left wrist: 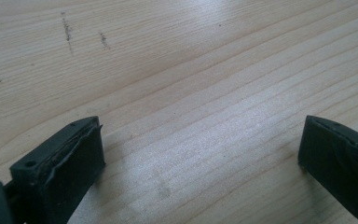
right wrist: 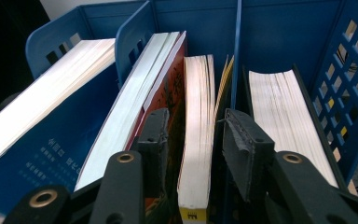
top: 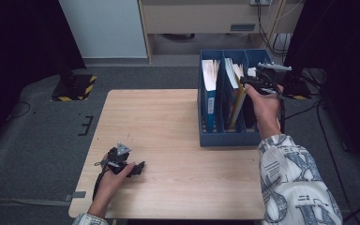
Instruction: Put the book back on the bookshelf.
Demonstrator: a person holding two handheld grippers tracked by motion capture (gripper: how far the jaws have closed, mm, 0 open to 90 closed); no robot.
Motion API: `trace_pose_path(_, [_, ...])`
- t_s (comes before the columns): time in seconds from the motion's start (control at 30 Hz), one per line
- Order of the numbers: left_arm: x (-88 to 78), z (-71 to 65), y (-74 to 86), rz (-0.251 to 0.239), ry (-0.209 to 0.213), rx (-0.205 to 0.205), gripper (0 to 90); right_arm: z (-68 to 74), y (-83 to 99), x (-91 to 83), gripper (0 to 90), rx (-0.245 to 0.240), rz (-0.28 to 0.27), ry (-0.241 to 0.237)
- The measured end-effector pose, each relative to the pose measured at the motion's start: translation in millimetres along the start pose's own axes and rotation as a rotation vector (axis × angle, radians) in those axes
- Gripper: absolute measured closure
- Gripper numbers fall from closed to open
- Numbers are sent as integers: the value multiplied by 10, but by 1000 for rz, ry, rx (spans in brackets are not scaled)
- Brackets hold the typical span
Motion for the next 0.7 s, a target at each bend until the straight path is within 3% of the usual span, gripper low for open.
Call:
trace_pose_path(0.23, [0,-2,0,0,-1,-1,0,94,25,-151,526,-45,-5,-15])
trace_pose_path(0.7, [-1,-4,5,4,-1,0,0,129,249,-333,363,-58,-2,-44])
Point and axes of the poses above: each handheld gripper's, and its own axes: x roughly forward along the jaws, y roughly out of its underside, z roughly to its left, the point moved 9 cm from there along x, roughly forward along the jaws, and after that the axes turned 15 degrees about z, right-handed, at the moved point
